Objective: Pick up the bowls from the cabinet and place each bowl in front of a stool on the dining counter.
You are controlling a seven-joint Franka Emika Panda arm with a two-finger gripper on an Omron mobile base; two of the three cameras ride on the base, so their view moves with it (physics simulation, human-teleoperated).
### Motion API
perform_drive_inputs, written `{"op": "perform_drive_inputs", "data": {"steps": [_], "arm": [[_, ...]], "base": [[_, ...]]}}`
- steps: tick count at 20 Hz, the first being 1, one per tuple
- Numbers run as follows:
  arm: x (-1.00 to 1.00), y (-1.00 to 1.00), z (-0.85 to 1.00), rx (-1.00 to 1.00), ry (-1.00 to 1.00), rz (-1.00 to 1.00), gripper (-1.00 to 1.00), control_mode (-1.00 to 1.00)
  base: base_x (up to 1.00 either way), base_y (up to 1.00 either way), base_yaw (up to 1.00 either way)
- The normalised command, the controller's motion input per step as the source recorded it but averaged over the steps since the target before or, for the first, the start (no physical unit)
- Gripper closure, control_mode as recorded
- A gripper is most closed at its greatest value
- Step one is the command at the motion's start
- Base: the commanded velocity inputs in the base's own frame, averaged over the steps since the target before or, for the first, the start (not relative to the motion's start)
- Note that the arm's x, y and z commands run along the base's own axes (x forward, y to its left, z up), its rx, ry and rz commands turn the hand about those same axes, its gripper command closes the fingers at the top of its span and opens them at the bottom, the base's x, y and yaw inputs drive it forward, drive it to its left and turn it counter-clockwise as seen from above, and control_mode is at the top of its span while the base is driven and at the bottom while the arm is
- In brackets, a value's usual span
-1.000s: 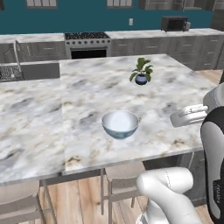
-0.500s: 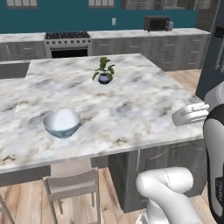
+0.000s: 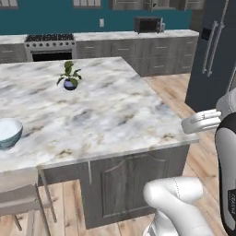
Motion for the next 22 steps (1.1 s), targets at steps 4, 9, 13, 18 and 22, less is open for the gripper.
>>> {"op": "perform_drive_inputs", "data": {"steps": [4,9,13,18,22], "arm": [[0.00,0.00,0.00,0.00,0.00,0.00,-1.00,1.00],[0.00,0.00,0.00,0.00,0.00,0.00,-1.00,1.00],[0.00,0.00,0.00,0.00,0.00,0.00,-1.00,1.00],[0.00,0.00,0.00,0.00,0.00,0.00,-1.00,1.00],[0.00,0.00,0.00,0.00,0.00,0.00,-1.00,1.00]], "base": [[0.00,-1.00,0.00],[0.00,-1.00,-0.02],[0.00,-1.00,-0.01],[0.07,-1.00,0.00],[0.20,-1.00,0.00]]}}
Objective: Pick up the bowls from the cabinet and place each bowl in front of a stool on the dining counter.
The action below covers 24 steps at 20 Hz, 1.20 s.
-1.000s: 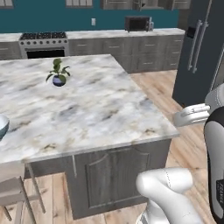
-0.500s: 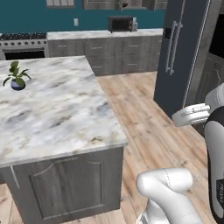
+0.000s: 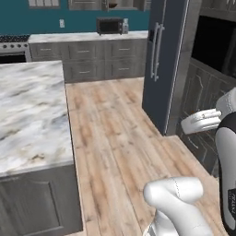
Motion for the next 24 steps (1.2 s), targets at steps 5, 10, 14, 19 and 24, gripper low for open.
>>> {"op": "perform_drive_inputs", "data": {"steps": [5,10,14,19,24], "arm": [[0.00,0.00,0.00,0.00,0.00,0.00,-1.00,1.00],[0.00,0.00,0.00,0.00,0.00,0.00,-1.00,1.00],[0.00,0.00,0.00,0.00,0.00,0.00,-1.00,1.00],[0.00,0.00,0.00,0.00,0.00,0.00,-1.00,1.00],[0.00,0.00,0.00,0.00,0.00,0.00,-1.00,1.00]], "base": [[0.81,-1.00,0.01],[1.00,-0.75,0.00],[1.00,0.01,0.00],[1.00,0.47,0.00],[1.00,0.49,-0.04]]}}
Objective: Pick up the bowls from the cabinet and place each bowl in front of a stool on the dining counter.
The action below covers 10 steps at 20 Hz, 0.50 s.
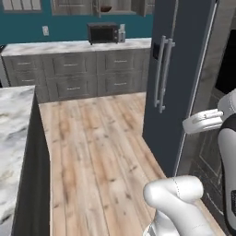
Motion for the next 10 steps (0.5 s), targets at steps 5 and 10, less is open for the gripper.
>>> {"op": "perform_drive_inputs", "data": {"steps": [5,10], "arm": [[0.00,0.00,0.00,0.00,0.00,0.00,-1.00,1.00],[0.00,0.00,0.00,0.00,0.00,0.00,-1.00,1.00]], "base": [[1.00,0.28,-0.07],[1.00,0.00,-0.06]]}}
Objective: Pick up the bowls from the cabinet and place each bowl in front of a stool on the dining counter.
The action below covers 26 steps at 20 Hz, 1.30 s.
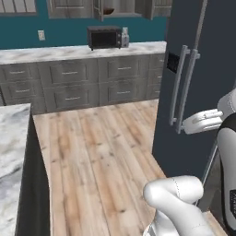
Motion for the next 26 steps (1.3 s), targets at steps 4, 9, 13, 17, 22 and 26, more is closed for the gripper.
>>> {"op": "perform_drive_inputs", "data": {"steps": [4,9,13,17,22,26], "arm": [[0.00,0.00,0.00,0.00,0.00,0.00,-1.00,1.00],[0.00,0.00,0.00,0.00,0.00,0.00,-1.00,1.00],[0.00,0.00,0.00,0.00,0.00,0.00,-1.00,1.00],[0.00,0.00,0.00,0.00,0.00,0.00,-1.00,1.00],[0.00,0.00,0.00,0.00,0.00,0.00,-1.00,1.00],[0.00,0.00,0.00,0.00,0.00,0.00,-1.00,1.00]], "base": [[1.00,0.00,-0.06],[1.00,0.09,-0.05],[1.00,0.16,-0.05],[1.00,0.18,-0.05],[1.00,0.07,-0.05],[1.00,0.03,-0.05]]}}
